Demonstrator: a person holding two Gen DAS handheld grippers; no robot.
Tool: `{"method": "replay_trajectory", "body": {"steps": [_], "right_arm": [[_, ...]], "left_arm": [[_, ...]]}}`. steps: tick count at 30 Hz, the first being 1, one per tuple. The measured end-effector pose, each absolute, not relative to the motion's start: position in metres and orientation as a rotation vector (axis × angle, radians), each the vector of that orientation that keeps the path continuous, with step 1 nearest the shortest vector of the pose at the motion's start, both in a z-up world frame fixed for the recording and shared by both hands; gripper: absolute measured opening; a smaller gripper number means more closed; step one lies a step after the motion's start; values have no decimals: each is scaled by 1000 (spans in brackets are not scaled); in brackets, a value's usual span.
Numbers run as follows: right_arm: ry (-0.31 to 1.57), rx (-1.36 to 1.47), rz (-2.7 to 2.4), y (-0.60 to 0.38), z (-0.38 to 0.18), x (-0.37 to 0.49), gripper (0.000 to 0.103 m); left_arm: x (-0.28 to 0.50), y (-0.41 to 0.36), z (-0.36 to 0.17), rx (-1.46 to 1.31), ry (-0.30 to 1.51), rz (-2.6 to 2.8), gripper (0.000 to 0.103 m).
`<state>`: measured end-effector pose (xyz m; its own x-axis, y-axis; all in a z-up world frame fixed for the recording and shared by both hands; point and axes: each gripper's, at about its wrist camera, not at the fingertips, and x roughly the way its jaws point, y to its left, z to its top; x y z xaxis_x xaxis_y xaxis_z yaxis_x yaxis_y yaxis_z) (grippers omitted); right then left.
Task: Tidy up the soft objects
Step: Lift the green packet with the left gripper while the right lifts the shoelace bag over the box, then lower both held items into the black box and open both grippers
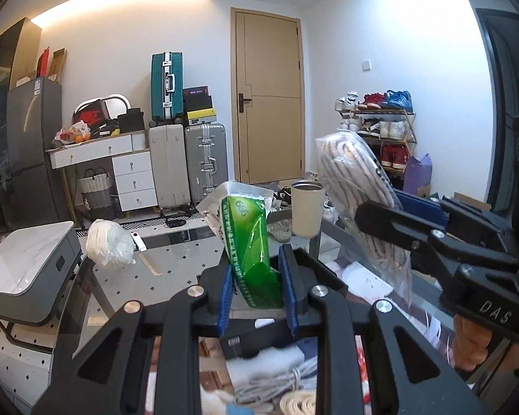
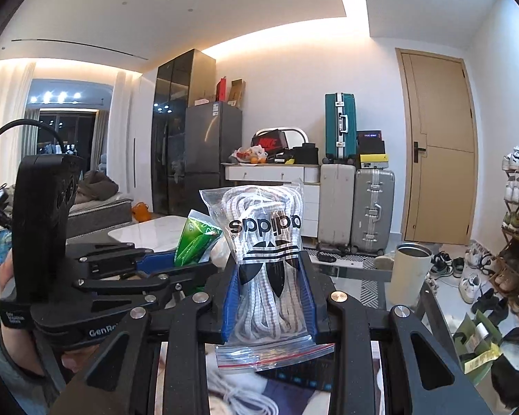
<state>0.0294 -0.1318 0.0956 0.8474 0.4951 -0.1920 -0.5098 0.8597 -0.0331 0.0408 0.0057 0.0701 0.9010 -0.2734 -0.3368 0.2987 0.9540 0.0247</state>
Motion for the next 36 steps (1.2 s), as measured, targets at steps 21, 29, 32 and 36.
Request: {"method": "replay_trajectory", "body": {"steps": [21, 29, 32, 36], "right_arm": [[419, -28, 492, -116, 82, 156, 30], [545, -21, 460, -122, 53, 184, 30], [583, -30, 454, -124, 49, 192, 30], [629, -53, 442, -120, 41, 200, 30]], "left_arm": [[123, 6, 58, 20, 441, -255, 23], [147, 6, 34, -5, 577, -272, 23], [152, 5, 29, -8, 610, -279, 23], [158, 0, 23, 2, 661, -284, 23]]}}
